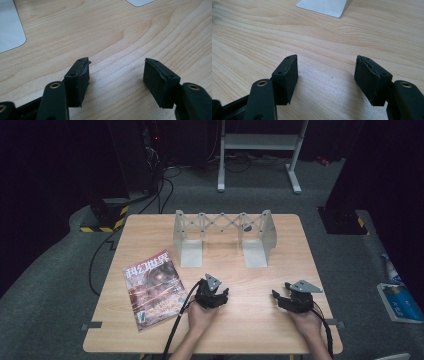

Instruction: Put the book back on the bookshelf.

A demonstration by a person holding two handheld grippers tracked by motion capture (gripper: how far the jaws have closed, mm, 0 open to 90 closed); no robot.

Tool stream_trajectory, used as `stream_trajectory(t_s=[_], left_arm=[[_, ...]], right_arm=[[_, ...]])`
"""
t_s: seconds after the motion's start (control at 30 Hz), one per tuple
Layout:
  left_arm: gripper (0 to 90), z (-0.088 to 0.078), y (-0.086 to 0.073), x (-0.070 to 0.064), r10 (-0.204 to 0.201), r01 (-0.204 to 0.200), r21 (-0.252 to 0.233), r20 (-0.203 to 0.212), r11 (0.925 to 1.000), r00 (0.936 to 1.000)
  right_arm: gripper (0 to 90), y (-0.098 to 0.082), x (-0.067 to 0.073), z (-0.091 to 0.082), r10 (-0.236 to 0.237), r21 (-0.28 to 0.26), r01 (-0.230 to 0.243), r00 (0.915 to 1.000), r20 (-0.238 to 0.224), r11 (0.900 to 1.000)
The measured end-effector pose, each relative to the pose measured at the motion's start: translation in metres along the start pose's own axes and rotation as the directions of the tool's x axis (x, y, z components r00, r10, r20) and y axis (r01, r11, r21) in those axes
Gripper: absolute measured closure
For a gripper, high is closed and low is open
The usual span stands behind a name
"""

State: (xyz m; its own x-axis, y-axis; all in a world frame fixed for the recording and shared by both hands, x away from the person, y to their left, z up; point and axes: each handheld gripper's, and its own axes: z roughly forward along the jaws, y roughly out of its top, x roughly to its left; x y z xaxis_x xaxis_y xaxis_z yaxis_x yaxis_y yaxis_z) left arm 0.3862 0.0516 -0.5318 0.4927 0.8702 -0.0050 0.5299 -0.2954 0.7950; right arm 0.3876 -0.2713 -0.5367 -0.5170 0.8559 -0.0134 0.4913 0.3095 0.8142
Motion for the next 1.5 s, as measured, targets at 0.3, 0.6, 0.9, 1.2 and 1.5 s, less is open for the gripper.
stream_trajectory(t_s=[0.3,0.6,0.9,1.2,1.5], left_arm=[[37.5,-0.001,-0.001,-0.001,0.003,-0.003,0.000,-0.006,1.0000,1.0000],[37.4,-0.001,0.000,0.003,-0.022,0.022,0.001,0.008,0.9997,0.9997],[36.8,-0.005,0.000,0.003,-0.019,0.019,-0.011,0.016,0.9997,0.9997],[36.9,-0.014,-0.001,0.003,-0.036,0.037,-0.042,0.030,0.9984,0.9989],[36.8,-0.030,0.000,0.008,-0.034,0.037,-0.063,0.045,0.9973,0.9984]], right_arm=[[35.6,0.000,0.000,0.000,-0.002,-0.001,0.002,1.0000,0.003,1.000],[35.7,0.000,0.000,0.000,0.002,0.000,-0.002,1.0000,0.003,1.000],[35.6,0.000,0.000,0.000,-0.003,-0.001,0.003,1.0000,0.003,1.000],[35.5,0.000,0.000,0.000,-0.010,-0.002,0.010,0.9999,-0.002,1.000],[35.5,0.000,0.000,0.000,-0.011,-0.002,0.011,0.9999,-0.002,1.000]])
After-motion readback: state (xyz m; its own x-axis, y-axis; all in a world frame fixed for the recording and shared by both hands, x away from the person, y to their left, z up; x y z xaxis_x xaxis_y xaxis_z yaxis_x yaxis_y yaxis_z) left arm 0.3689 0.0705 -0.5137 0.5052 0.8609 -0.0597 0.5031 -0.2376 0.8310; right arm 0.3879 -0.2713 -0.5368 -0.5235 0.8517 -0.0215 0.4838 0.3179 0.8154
